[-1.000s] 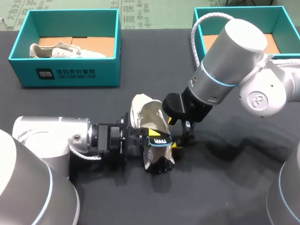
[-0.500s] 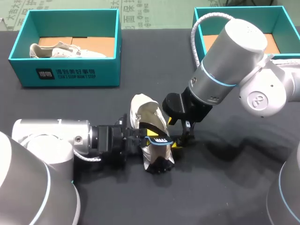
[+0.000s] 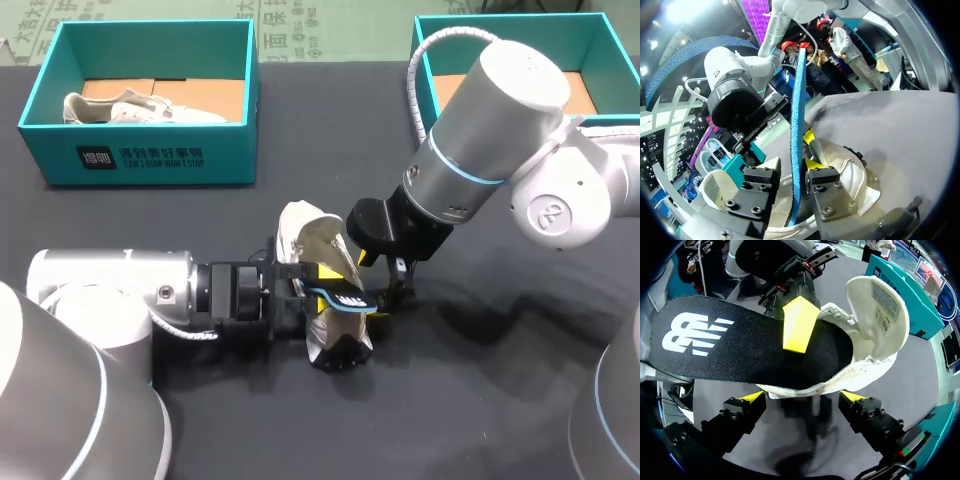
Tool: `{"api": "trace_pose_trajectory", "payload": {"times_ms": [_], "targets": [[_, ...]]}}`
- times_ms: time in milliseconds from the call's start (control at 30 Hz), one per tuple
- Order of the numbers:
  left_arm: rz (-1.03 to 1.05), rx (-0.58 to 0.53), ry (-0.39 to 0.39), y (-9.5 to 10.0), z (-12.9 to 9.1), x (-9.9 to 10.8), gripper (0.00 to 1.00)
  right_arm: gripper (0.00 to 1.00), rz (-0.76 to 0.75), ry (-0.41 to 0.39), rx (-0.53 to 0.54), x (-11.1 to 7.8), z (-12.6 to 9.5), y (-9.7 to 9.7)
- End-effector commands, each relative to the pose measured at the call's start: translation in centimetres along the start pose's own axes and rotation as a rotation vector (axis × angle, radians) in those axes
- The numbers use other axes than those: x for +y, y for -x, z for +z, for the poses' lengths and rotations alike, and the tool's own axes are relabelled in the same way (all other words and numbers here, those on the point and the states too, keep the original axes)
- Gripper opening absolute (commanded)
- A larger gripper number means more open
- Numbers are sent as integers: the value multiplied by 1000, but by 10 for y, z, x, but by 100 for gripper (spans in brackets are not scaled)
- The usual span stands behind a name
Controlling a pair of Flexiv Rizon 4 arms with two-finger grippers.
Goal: Take the shoe out of the shoebox, open the shoe tongue, remove and reinsert the insole, then place the shoe into the shoebox
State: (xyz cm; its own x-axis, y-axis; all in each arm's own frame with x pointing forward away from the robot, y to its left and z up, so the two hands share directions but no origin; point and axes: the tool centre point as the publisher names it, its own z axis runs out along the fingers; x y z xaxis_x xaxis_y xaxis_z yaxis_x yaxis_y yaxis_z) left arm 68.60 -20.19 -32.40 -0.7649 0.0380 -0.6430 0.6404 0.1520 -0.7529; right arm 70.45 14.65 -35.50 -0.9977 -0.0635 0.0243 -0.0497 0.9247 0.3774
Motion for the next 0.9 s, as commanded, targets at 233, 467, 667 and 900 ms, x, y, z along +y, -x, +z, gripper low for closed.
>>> {"api": "trace_pose_trajectory", "payload": {"times_ms": [233, 467, 667, 900], "targets": [[27, 8, -15, 3, 2, -22, 25, 100, 0, -1, -1, 0, 1, -1], [57, 29, -23, 1, 5, -23, 0, 100, 0, -1, -1, 0, 1, -1], [63, 40, -12, -7, 3, -6, 0, 100, 0, -1, -1, 0, 1, -1], [70, 17, 22, -11, 2, 16, 0, 100, 0, -1, -1, 0, 1, -1]]}}
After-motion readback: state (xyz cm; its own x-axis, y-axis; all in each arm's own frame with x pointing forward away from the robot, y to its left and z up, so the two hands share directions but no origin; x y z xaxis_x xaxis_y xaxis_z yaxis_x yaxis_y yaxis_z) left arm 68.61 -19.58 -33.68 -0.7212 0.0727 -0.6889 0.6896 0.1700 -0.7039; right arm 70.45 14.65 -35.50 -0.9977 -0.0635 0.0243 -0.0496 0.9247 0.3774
